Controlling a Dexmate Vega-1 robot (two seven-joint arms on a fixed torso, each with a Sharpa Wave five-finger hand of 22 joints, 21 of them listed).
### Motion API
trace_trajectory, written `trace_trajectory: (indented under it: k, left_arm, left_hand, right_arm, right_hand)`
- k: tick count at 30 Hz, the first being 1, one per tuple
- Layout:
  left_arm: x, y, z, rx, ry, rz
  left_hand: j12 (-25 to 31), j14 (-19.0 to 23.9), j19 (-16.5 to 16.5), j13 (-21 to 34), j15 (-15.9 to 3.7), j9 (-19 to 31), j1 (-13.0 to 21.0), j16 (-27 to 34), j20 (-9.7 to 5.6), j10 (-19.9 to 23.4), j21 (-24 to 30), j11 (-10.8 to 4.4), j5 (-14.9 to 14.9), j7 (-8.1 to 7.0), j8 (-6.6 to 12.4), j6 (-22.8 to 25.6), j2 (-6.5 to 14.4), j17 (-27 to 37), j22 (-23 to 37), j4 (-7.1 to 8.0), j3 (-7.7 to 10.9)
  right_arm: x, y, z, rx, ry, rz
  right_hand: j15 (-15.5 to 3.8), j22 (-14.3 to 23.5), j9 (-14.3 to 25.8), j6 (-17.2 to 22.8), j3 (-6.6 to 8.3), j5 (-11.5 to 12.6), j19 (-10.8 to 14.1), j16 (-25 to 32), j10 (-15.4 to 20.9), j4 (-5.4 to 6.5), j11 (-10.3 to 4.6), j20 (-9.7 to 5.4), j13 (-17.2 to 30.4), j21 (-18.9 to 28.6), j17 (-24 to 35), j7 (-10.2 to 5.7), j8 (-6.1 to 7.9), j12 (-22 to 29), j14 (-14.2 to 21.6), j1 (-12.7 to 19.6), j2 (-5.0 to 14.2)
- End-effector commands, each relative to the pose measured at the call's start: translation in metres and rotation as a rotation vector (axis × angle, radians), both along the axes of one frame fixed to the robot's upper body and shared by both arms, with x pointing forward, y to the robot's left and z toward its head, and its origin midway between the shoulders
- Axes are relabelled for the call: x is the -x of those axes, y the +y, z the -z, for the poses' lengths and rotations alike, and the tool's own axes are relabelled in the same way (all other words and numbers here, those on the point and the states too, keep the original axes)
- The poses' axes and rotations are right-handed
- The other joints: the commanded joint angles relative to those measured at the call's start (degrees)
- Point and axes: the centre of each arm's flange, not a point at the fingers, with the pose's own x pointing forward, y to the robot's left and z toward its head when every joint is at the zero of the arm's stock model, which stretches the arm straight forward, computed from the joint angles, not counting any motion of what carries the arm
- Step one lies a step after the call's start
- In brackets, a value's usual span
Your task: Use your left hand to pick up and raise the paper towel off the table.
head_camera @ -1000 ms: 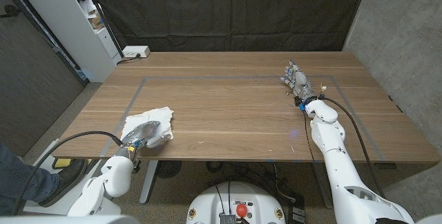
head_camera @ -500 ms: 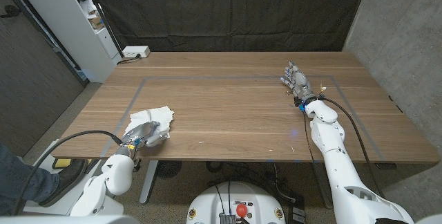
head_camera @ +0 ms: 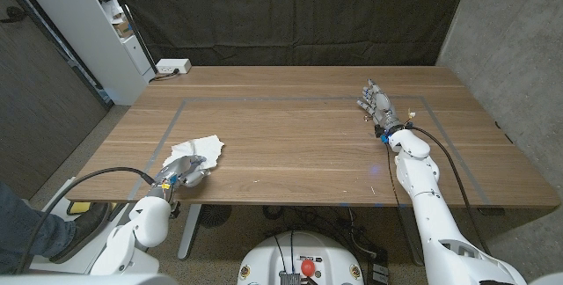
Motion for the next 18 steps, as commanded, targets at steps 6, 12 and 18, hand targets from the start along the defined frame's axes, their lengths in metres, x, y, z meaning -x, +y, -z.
trace_trajectory:
  k: [6,12,18]
  left_arm:
    - [0.005,0.003,-0.002,0.067,-0.045,-0.012]
    - [0.008,0.004,-0.011,0.075,-0.063,-0.015]
    - [0.012,0.007,-0.020,0.075,-0.076,-0.024]
  left_hand:
    - [1.25,11.94,23.13,1.45,4.83,0.21,1.36,4.98,15.64,6.96,5.30,2.04,0.40,2.27,0.48,3.93,0.61,1.56,0.80,0.21,0.84]
    - [1.09,11.99,23.01,1.60,5.32,0.26,0.44,4.67,15.81,6.92,5.24,2.44,0.35,2.51,0.36,4.14,0.84,1.56,0.80,1.10,0.62]
    - [0.84,11.91,22.64,1.60,5.64,0.27,0.04,4.30,16.05,6.68,5.08,2.60,0.37,2.90,0.16,4.01,0.46,1.41,0.80,1.21,0.46]
  right_arm:
    - [0.005,0.000,0.003,-0.006,-0.007,-0.002]
    - [0.008,-0.001,0.001,-0.007,-0.018,0.000]
    - [0.011,-0.002,0.000,-0.011,-0.025,0.002]
  right_hand:
    - [0.18,0.31,0.00,0.37,-0.20,0.26,0.44,0.55,-0.01,0.00,-0.39,-0.06,0.16,-0.32,0.03,-0.29,0.23,0.48,0.66,0.04,0.36]
    - [0.17,0.32,0.00,0.38,-0.20,0.26,0.51,0.54,0.02,-0.05,-0.31,-0.04,0.16,-0.44,0.00,-0.26,0.24,0.50,0.67,0.11,0.39]
    - [0.23,0.32,-0.01,0.38,-0.20,0.27,0.56,0.55,0.06,-0.08,-0.32,-0.07,0.16,-0.56,-0.02,-0.26,0.24,0.51,0.69,0.15,0.44]
